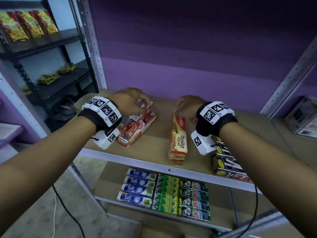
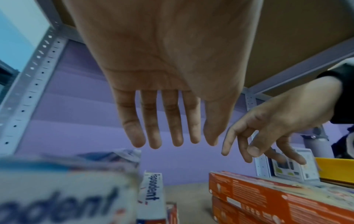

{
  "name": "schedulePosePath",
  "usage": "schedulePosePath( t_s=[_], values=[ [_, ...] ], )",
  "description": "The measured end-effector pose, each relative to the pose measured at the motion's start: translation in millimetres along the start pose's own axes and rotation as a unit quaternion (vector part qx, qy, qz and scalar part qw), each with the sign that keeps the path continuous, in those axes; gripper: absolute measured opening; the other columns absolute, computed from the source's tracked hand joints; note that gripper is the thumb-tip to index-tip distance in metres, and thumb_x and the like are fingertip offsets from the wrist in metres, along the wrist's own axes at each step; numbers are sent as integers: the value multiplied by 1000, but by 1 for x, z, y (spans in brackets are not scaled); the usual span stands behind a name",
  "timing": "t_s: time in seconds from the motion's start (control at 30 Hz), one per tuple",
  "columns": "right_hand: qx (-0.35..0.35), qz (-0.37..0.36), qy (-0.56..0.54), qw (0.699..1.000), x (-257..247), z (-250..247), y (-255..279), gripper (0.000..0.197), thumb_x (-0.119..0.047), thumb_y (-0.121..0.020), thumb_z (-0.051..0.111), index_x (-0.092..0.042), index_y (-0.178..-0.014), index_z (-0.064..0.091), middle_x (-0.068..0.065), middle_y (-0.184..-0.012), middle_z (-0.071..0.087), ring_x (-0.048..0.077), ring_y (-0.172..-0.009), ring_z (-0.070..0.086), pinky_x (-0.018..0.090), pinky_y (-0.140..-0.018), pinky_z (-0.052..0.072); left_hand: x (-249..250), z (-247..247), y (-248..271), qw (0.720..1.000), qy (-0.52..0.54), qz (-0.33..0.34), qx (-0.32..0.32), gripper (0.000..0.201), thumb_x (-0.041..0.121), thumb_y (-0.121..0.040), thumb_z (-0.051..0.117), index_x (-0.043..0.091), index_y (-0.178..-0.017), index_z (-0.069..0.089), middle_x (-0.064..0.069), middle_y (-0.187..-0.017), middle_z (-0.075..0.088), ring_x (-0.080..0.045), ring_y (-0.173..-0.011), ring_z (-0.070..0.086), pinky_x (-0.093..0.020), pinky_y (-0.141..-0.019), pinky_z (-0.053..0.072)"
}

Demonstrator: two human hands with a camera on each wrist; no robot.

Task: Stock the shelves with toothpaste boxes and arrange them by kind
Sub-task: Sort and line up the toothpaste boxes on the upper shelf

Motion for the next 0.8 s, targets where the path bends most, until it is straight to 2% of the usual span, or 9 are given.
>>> schedulePosePath(
  t_s=[0.07,0.17,0.27,0.37,0.5,0.57,0.63,0.67,0.8],
  values=[
    [-11,-3,28,1000,7,7,4,35,-35,-93,58,-10,-118,63,9,-111,69,26,-90,69,35,-76,57,12,9,-1,1000,-5,21,-11,24,45,-84,66,41,-107,68,13,-102,61,-6,-85,56,-23,-77,47],
    [-18,4,43,999,13,18,6,44,-45,-89,63,-14,-120,58,7,-110,68,23,-78,65,32,-69,55,19,19,-3,999,6,37,-16,19,37,-84,70,39,-104,70,26,-83,57,11,-73,54,-1,-60,33],
    [-30,30,38,998,17,35,7,72,-61,-81,66,-16,-135,46,6,-116,64,21,-78,62,35,-77,57,21,27,-2,998,14,51,-17,18,36,-84,71,38,-102,71,22,-94,63,17,-77,52,5,-63,32],
    [-32,40,14,999,19,49,8,88,-66,-78,66,-14,-143,37,9,-123,62,24,-91,65,38,-82,59,22,32,-1,998,16,62,-30,19,37,-83,72,39,-103,70,20,-99,65,15,-81,53,6,-65,33],
    [-19,55,-105,993,29,56,10,82,-55,-77,72,-19,-143,40,6,-123,64,22,-95,68,36,-82,59,25,39,0,995,22,72,-64,21,31,-82,74,38,-102,70,15,-99,67,9,-80,56,2,-65,35],
    [-15,64,-175,982,36,57,13,75,-48,-75,75,-24,-139,42,1,-114,67,19,-86,71,30,-67,59,28,42,-1,994,14,74,-84,23,31,-82,74,37,-104,70,15,-99,66,9,-80,55,-3,-67,37],
    [-12,76,-237,968,45,56,16,66,-40,-74,76,-28,-132,47,-3,-103,68,13,-72,71,21,-48,52,34,45,-2,992,5,80,-97,25,31,-82,75,36,-106,70,15,-99,65,6,-81,55,-10,-70,41],
    [-9,83,-267,960,50,55,18,63,-36,-74,77,-29,-130,48,-4,-99,69,11,-67,71,20,-43,50,37,46,-4,992,-1,84,-98,26,30,-82,76,35,-106,70,14,-98,65,4,-81,55,-12,-72,42],
    [9,88,-292,952,71,42,25,62,-36,-70,79,-35,-125,49,-6,-95,71,12,-67,73,22,-50,54,51,56,-13,990,-31,89,-105,29,28,-81,77,34,-108,69,24,-84,53,9,-76,49,-6,-64,33]
  ],
)
Point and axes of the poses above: each hand's wrist, its own y-axis away from the middle knuckle, its own z-axis out of the palm, x = y × z, the point moved 6 cm from there along -y, towards the middle knuckle
